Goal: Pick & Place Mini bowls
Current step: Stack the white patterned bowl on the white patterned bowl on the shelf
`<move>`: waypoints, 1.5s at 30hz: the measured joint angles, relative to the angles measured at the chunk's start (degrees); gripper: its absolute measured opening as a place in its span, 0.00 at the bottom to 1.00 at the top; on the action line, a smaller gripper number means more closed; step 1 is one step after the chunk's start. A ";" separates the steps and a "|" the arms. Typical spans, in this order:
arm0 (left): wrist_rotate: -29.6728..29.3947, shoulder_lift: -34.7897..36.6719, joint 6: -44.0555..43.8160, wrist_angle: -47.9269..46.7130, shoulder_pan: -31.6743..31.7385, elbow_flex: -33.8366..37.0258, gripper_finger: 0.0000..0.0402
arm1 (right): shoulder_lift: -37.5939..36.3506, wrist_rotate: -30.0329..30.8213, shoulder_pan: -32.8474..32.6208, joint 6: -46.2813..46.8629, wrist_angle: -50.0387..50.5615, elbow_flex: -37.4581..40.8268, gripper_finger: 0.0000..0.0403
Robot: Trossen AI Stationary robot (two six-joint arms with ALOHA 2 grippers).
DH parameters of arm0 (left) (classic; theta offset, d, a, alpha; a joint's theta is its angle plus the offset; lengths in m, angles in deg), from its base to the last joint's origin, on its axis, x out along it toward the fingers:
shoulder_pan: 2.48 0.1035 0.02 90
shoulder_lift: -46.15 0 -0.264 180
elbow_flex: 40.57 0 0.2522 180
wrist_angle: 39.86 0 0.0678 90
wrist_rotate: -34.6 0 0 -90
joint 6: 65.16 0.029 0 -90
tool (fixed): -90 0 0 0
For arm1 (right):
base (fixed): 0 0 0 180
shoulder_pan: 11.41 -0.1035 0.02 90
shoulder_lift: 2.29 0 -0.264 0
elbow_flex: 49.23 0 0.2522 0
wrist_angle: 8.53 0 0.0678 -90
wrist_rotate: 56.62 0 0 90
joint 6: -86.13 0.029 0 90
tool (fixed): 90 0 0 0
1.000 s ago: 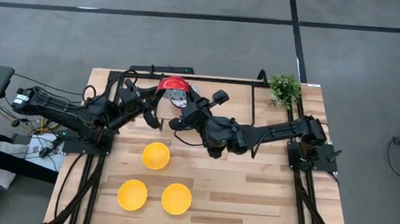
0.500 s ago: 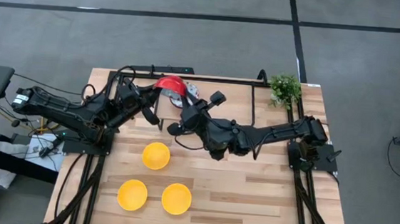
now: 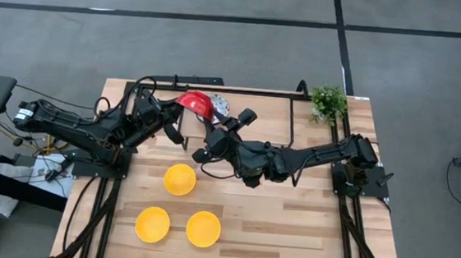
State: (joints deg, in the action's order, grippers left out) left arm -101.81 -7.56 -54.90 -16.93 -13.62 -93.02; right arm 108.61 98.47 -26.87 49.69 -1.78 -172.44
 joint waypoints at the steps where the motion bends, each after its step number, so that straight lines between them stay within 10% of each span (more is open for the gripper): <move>1: 0.18 -0.04 0.04 -0.02 -0.02 0.02 0.02 | 0.00 0.02 0.02 -0.02 0.16 0.00 0.30; 22: -10.39 0.00 4.01 0.24 0.31 0.02 0.02 | 0.13 4.44 -1.53 -2.85 3.71 0.02 0.60; 30: -12.92 0.74 4.31 0.02 0.33 0.02 0.02 | -5.55 9.63 -2.12 13.49 32.98 0.04 0.54; 38: -12.94 0.87 0.11 -0.98 0.33 0.02 0.02 | -15.40 -4.11 -0.33 50.42 74.30 0.04 0.45; 45: -12.94 0.85 -5.42 -2.00 0.33 -0.16 0.02 | -21.45 -4.93 -2.82 56.44 88.64 0.04 0.37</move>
State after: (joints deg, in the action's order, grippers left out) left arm -114.75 -6.71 -60.32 -18.93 -13.29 -93.19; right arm 87.16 93.54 -29.69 106.13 86.86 -172.40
